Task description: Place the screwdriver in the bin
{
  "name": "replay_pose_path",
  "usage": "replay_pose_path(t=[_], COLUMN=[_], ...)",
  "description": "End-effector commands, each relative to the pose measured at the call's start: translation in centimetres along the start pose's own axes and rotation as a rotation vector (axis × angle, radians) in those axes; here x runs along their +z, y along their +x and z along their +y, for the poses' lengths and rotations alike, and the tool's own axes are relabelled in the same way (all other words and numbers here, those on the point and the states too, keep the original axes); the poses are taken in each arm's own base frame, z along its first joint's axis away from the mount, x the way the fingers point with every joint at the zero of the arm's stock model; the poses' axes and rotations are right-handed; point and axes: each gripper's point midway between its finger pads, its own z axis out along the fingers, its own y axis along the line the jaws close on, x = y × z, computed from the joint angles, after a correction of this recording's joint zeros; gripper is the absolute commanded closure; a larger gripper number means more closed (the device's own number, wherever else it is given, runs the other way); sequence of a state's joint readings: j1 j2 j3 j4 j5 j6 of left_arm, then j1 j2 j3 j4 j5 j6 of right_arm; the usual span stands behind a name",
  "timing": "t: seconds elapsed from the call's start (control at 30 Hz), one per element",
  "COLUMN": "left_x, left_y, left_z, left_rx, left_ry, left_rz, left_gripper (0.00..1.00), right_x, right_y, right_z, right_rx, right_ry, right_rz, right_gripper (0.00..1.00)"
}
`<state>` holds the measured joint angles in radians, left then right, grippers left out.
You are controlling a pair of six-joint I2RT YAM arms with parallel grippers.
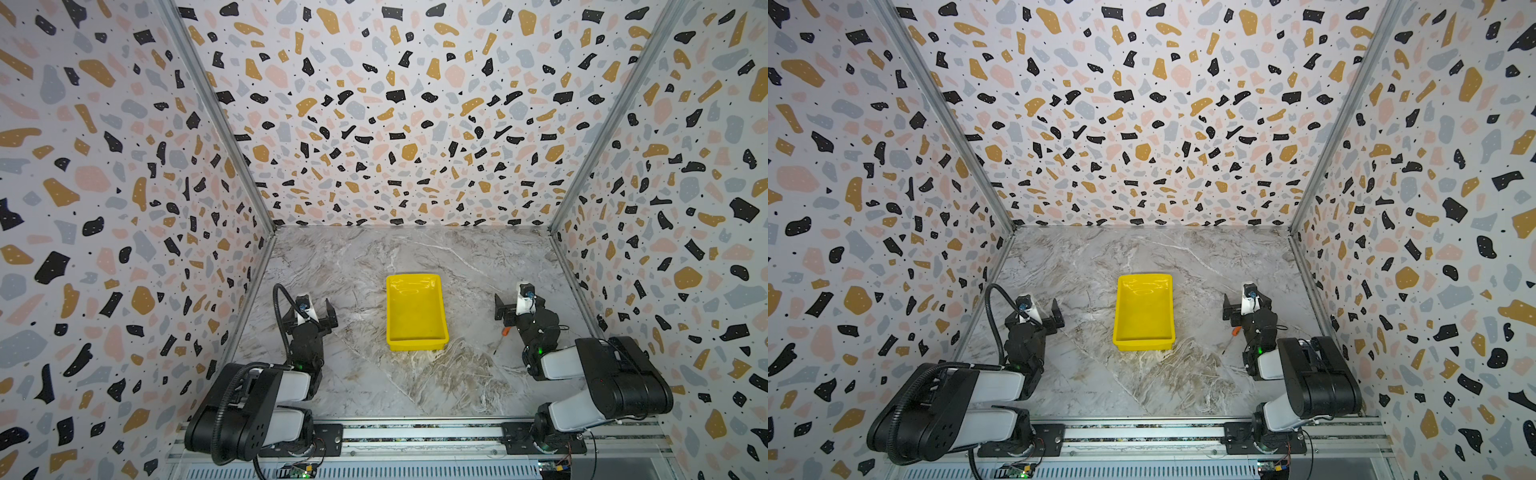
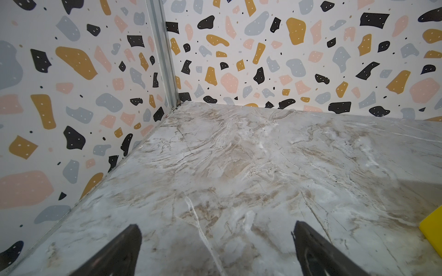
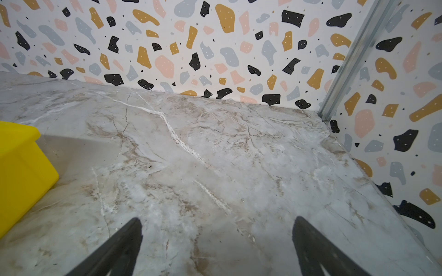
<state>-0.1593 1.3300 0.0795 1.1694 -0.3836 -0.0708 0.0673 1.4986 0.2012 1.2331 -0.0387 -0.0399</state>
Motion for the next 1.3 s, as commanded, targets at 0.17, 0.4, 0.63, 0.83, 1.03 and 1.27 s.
replay_pose_path(t=[0.17,0.4,0.63,0.83,1.03,1.27], left_x=[0.3,1.6,1.4,-2.7,-5.5,-5.6], left_y=[-2.0,-2.9,-6.3,-4.3,-0.9,-1.4], left_z=[-0.1,-3.5,-5.9,-7.4,-8.6,-7.8], left_rx=[-0.016,0.080,0.019,-0.273,-0.249,-0.269], left_ry=[-0.008,0.130,0.196,0.309,0.433,0.399], left_rz=[-0.064,0.034,0.122,0.307,0.409,0.379], left_gripper=[0.00,0.00,0.00,0.00,0.00,0.00], right_x=[-0.2,-3.5,-8.0,-10.6,-10.4,-9.8], right_y=[-1.3,-5.0,-5.5,2.4,1.4,2.7], right_z=[0.2,1.3,3.3,3.7,4.6,3.6], right_rx=[-0.005,0.011,0.189,0.520,0.501,0.490], right_ry=[-0.015,0.121,-0.006,0.042,-0.046,0.033], right_rz=[-0.044,0.048,0.127,0.362,0.323,0.393], right_gripper=[0.01,0.01,0.01,0.01,0.01,0.01])
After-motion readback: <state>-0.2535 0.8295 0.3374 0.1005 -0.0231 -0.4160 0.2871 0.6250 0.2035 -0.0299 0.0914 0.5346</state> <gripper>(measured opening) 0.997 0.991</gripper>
